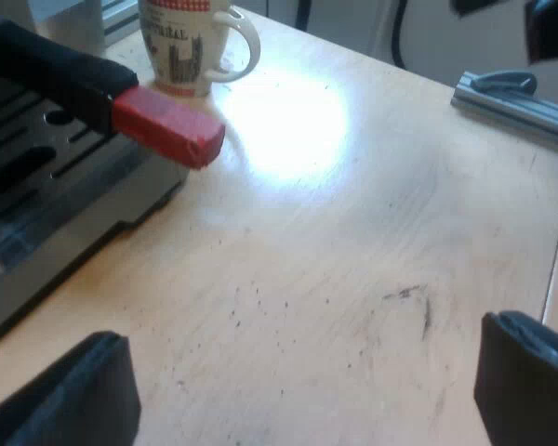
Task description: Grind coffee beans and then tamp
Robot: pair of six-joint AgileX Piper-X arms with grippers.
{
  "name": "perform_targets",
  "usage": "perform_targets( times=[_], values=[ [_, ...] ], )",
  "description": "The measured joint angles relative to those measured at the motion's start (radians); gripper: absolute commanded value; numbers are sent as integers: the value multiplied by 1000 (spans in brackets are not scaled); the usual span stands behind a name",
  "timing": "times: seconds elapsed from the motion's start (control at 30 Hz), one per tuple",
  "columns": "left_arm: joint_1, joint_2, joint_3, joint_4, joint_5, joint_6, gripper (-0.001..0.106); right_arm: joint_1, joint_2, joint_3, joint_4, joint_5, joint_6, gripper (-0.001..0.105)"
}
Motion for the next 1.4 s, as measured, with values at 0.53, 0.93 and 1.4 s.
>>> perform_targets(
  times=[0.53,0.93,1.4],
  values=[
    [-2,64,17,-36,0,23,73,64,451,46,-548,219,106,28],
    [-2,64,17,-42,0,23,73,64,683,24,-717,318,122,28],
    [-2,109,73,-163,5,23,73,64,780,-27,-754,375,122,28]
  ],
)
